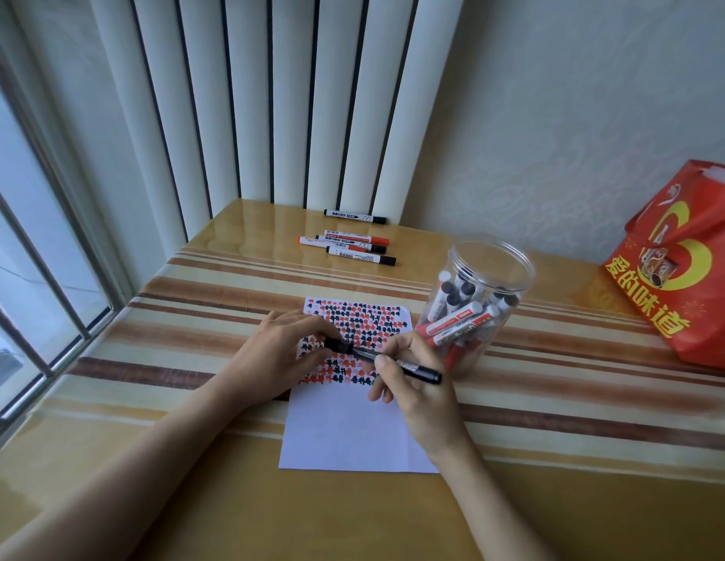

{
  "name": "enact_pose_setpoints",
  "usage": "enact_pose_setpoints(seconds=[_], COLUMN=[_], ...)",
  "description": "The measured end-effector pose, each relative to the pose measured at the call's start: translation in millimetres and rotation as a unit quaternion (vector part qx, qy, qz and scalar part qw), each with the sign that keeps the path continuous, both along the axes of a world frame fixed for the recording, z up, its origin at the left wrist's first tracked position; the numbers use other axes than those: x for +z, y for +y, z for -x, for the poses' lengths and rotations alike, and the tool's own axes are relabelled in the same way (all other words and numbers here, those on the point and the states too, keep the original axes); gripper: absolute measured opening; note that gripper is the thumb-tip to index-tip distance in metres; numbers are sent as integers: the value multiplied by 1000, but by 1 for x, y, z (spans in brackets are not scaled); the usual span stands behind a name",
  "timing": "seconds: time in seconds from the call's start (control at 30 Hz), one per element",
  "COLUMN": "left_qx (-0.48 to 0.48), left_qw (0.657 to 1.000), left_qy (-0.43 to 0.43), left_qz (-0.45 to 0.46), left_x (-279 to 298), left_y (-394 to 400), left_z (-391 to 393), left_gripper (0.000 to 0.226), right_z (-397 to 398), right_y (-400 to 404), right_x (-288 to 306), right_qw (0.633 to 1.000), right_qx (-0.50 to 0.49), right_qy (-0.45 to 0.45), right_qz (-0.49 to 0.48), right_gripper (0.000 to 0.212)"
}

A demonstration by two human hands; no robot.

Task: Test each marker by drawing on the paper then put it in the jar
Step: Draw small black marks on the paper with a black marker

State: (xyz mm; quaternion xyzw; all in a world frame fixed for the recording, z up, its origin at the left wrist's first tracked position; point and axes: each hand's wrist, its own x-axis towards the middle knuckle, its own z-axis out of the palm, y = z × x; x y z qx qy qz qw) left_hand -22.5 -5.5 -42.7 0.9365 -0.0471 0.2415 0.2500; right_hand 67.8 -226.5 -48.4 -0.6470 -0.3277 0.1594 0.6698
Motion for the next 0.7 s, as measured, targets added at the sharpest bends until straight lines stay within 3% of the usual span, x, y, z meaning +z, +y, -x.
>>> enact_pose_setpoints(seconds=[0.23,0.4,0.53,0.63,0.7], left_qx=[-41,-35,-45,-72,-73], left_qw=[999,999,999,997,997], left_qy=[4,-4,5,19,20], left_qz=[13,2,-12,-29,-30], left_x=[1,-3,-3,-3,-2], left_y=[1,3,2,-1,-1], left_z=[1,1,0,-1,-1], left_gripper=[20,26,16,14,15], right_z=[-2,-7,-13,-11,-9], right_y=[-2,-9,-15,-12,-8], right_x=[1,6,1,-2,-3], right_qw=[999,997,985,959,950], right_qx=[10,34,-14,-24,-28], right_qy=[-25,70,-103,-234,-273], right_qz=[30,23,137,155,150], right_gripper=[11,22,27,19,17])
